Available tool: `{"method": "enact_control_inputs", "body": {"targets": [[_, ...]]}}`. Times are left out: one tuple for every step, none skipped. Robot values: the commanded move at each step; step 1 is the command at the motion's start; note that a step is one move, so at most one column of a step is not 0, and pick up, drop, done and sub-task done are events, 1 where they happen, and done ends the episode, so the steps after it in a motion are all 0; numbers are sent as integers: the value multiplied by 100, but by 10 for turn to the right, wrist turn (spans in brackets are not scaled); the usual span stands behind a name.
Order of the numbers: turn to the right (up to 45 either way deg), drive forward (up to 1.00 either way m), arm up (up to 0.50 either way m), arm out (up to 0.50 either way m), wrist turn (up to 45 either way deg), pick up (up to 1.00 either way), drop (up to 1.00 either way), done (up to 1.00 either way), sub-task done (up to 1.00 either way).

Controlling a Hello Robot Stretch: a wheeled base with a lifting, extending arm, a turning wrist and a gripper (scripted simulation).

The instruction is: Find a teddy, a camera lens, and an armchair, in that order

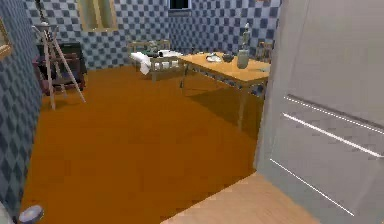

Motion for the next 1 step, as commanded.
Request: {"method": "enact_control_inputs", "body": {"targets": [[450,0,0,0,0,0,0,0,0]]}}
